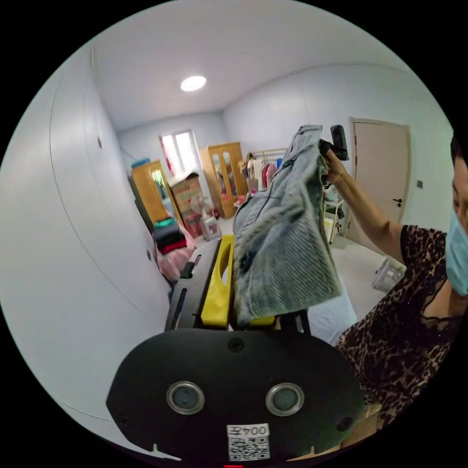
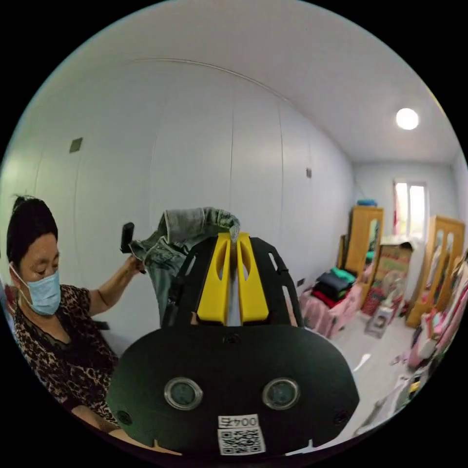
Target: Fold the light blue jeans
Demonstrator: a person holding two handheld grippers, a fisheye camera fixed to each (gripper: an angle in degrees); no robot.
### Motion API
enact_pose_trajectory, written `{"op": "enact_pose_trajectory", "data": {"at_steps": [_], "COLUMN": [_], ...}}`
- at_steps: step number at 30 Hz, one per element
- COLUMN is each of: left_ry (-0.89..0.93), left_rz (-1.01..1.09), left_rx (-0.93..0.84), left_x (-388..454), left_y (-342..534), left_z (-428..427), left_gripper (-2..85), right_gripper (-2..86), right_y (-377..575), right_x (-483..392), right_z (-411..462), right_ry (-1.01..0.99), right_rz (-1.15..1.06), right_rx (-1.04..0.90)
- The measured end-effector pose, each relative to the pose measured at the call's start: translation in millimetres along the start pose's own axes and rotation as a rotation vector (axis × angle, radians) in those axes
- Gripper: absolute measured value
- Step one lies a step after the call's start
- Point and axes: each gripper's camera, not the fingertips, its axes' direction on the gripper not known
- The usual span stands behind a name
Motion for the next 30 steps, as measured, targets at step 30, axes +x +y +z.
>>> {"op": "enact_pose_trajectory", "data": {"at_steps": [30], "left_ry": [0.158], "left_rz": [0.138], "left_rx": [0.303], "left_x": [-11], "left_y": [-124], "left_z": [-122], "left_gripper": [-0.7], "right_gripper": [0.5], "right_y": [59], "right_x": [-169], "right_z": [-158], "right_ry": [0.283], "right_rz": [-0.101], "right_rx": [0.136]}}
